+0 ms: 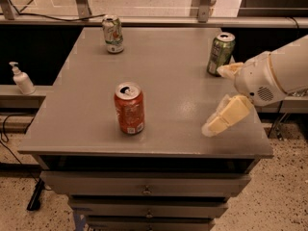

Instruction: Move coke can near 7up can

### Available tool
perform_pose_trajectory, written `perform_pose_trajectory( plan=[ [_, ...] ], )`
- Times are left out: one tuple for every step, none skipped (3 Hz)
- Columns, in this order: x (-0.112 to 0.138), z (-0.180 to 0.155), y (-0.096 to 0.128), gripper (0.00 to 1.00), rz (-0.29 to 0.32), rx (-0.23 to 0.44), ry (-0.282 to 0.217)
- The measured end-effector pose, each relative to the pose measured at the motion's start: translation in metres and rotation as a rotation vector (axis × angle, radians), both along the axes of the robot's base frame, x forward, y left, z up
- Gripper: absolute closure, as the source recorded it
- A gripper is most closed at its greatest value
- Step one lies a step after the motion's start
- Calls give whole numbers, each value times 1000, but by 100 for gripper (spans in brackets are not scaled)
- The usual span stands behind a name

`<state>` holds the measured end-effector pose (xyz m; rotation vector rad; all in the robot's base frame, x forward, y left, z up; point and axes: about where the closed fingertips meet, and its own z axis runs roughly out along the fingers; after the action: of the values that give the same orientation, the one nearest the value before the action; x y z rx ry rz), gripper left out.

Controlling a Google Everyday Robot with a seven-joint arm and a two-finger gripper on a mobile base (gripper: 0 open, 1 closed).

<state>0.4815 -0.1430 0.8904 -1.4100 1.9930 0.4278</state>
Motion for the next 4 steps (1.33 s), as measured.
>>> perform_pose_trajectory(
  plan=[
    [18, -4, 43, 0, 28, 210, -41],
    [18, -1, 81, 0, 66, 384, -44],
    [16, 4, 88, 0, 76, 404, -43],
    [11, 7, 86, 0, 80, 424, -38]
  ],
)
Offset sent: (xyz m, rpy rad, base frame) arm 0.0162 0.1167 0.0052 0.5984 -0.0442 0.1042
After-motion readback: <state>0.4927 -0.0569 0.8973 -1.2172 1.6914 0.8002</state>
